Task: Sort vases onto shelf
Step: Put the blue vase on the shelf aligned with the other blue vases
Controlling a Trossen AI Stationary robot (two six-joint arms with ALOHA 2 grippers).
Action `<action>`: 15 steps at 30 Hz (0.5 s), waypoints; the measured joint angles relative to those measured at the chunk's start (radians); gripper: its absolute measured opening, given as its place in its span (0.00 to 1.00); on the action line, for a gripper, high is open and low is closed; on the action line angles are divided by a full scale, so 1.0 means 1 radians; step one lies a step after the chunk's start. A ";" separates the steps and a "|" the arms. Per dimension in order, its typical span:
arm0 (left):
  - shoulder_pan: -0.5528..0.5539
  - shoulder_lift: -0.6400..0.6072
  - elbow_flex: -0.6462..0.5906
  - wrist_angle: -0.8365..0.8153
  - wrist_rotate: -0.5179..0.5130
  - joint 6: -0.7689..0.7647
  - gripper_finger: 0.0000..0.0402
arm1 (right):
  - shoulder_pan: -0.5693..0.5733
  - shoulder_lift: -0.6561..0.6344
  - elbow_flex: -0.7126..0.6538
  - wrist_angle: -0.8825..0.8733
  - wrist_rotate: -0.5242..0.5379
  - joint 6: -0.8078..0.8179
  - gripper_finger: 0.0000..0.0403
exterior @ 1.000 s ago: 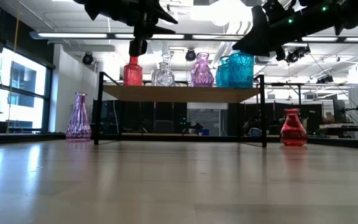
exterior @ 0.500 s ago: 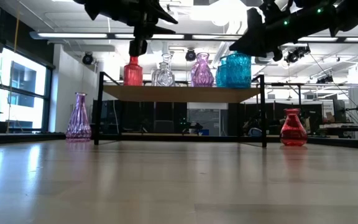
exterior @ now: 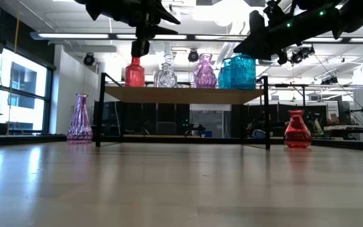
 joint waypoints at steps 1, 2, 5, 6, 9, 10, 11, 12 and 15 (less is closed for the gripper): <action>0.000 0.000 0.000 0.000 0.000 0.000 0.21 | -0.001 0.000 0.000 0.000 0.000 0.010 0.28; 0.000 0.000 0.000 0.000 0.000 0.000 0.21 | -0.003 0.000 0.000 0.000 0.000 0.014 0.28; 0.000 0.000 0.000 0.000 0.000 0.000 0.21 | -0.003 0.000 0.000 0.000 0.000 0.020 0.28; 0.000 0.000 0.000 0.000 0.000 0.000 0.21 | -0.003 0.000 0.000 0.000 0.000 0.021 0.28; 0.000 0.000 0.000 0.000 0.000 0.000 0.21 | -0.003 0.000 0.000 0.000 -0.003 0.036 0.28; 0.000 0.000 0.000 0.000 0.000 0.000 0.21 | -0.003 0.000 0.000 0.000 -0.007 0.039 0.28; 0.000 0.000 0.000 0.000 0.000 0.000 0.21 | -0.003 0.000 0.000 0.000 -0.008 0.039 0.28; 0.000 0.000 0.000 0.000 0.000 0.000 0.21 | -0.003 0.000 0.000 0.000 -0.008 0.039 0.28; 0.000 0.000 0.000 0.000 0.000 0.000 0.21 | -0.003 0.000 0.000 0.000 -0.008 0.038 0.28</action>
